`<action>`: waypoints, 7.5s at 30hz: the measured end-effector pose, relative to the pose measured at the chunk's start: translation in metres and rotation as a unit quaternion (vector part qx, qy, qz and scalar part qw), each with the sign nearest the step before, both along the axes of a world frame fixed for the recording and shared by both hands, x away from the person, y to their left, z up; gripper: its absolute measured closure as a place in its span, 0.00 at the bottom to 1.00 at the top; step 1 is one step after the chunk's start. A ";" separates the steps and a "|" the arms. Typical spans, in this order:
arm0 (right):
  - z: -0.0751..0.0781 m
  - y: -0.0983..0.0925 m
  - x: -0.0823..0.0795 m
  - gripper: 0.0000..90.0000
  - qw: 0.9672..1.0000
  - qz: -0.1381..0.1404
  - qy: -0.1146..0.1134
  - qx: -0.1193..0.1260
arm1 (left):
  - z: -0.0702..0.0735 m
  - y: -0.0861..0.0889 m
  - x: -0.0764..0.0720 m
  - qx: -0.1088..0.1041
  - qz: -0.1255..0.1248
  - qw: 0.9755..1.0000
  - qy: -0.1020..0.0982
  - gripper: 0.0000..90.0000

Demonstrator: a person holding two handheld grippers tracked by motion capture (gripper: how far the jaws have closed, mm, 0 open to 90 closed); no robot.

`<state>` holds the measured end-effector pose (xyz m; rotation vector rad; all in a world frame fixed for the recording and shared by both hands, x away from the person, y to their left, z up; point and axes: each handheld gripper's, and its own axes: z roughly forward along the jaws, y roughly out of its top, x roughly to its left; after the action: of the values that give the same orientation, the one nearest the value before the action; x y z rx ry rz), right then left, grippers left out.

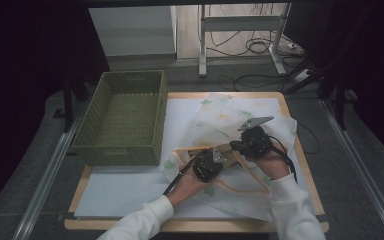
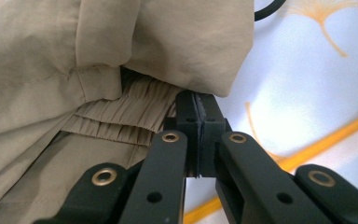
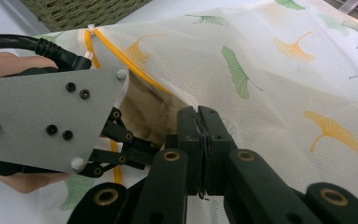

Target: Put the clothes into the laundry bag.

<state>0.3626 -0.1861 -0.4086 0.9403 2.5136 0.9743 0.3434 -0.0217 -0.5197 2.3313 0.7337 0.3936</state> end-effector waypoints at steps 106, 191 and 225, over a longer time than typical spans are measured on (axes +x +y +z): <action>-0.005 -0.002 0.002 0.97 1.000 -0.004 0.009 -0.002 | 0.009 0.024 0.001 -0.063 0.015 0.998 -0.006 1.00; -0.073 0.013 0.000 0.98 0.999 0.000 0.041 -0.023 | 0.019 0.149 -0.057 -0.131 0.063 0.988 0.052 0.98; -0.074 -0.079 -0.069 0.48 0.996 -0.067 -0.003 0.057 | 0.006 0.198 -0.079 -0.128 0.134 0.982 0.042 0.40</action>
<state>0.2936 -0.2655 -0.4827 1.1221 2.3749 1.0859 0.2643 0.1759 -0.5137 2.0229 1.0783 0.2975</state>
